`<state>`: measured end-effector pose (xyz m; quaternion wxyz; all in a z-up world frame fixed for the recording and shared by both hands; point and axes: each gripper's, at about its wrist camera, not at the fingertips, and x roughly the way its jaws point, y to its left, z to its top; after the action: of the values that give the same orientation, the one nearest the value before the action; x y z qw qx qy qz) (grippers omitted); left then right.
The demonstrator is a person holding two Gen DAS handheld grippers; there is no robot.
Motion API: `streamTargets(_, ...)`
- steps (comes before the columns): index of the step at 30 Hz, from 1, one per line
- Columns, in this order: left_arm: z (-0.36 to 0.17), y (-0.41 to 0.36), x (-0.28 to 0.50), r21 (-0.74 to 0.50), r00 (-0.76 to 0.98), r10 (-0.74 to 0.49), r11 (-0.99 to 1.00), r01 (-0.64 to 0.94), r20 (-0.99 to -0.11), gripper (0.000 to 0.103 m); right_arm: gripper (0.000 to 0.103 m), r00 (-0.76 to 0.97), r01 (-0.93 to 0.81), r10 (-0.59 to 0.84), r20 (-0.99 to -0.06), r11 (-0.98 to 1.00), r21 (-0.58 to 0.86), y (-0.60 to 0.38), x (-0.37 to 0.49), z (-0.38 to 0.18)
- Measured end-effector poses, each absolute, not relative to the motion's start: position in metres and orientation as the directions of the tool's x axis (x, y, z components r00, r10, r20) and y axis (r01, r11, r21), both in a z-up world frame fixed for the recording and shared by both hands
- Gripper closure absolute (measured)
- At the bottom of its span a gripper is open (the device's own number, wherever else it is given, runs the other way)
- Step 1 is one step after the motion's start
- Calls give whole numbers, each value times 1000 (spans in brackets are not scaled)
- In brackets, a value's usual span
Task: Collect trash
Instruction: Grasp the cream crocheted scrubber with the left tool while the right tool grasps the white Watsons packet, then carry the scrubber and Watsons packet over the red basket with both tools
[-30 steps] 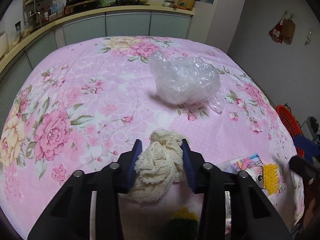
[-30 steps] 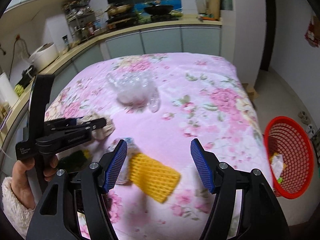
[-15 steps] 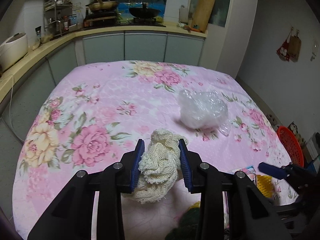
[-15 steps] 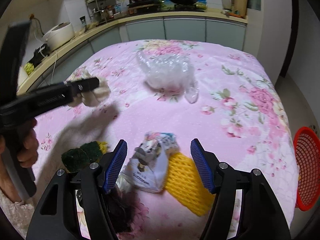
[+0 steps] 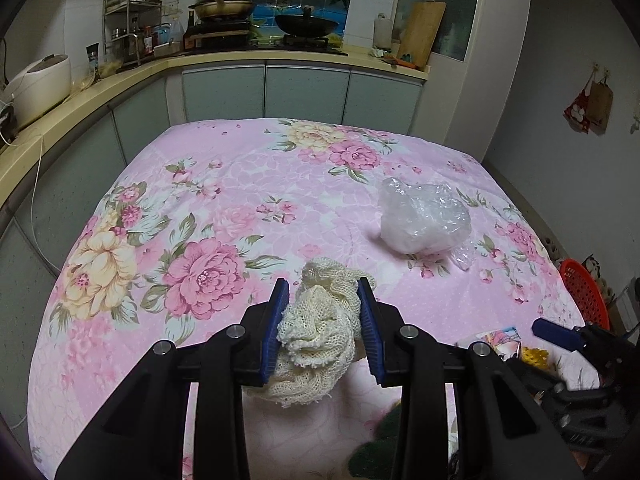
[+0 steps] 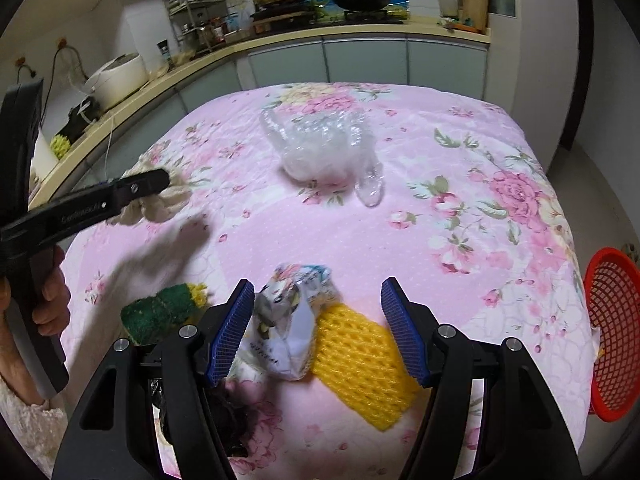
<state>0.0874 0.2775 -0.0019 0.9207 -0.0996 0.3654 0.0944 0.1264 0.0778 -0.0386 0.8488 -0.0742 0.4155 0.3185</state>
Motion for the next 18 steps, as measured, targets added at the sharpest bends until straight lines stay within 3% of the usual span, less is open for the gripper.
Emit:
streamTargets(5,1,275,84,-107,714,110,962,-252,-691,70,40,424,-631,469,-775,766,119,94,124,-48)
streamTargets(13,2,280,78,-105,707,130,955,-279,-695,70,67,414,-650,462,-784,753,101,103,124,-55)
streamTargets(18,3,280,76,-100,706,135,954,-282,-695,70,70,432,-643,475,-767,758,108,99,124,-48)
